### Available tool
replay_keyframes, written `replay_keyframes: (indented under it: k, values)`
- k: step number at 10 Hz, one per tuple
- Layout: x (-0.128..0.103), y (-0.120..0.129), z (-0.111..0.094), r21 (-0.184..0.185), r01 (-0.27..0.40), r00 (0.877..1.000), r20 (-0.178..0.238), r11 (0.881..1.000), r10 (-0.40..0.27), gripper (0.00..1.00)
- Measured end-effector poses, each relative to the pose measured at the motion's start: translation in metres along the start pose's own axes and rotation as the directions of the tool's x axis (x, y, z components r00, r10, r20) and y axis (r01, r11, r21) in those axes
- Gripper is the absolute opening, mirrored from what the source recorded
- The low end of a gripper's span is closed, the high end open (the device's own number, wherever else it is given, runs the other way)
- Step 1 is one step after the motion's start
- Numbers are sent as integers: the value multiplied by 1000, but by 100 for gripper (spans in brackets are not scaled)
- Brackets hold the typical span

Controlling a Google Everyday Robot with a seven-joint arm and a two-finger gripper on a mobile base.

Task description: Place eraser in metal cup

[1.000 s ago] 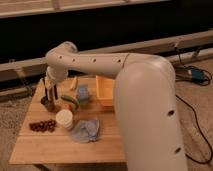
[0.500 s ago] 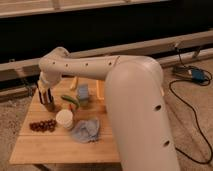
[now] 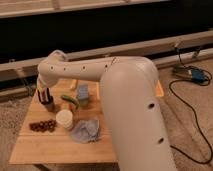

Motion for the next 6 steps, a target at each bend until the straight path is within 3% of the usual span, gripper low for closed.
replay_keyframes:
  k: [2,6]
  values:
    - [-1,-9,4,29,-19,998,57,999,17,61]
    - [-1,-10,5,33,-21,998,66,999,19,61]
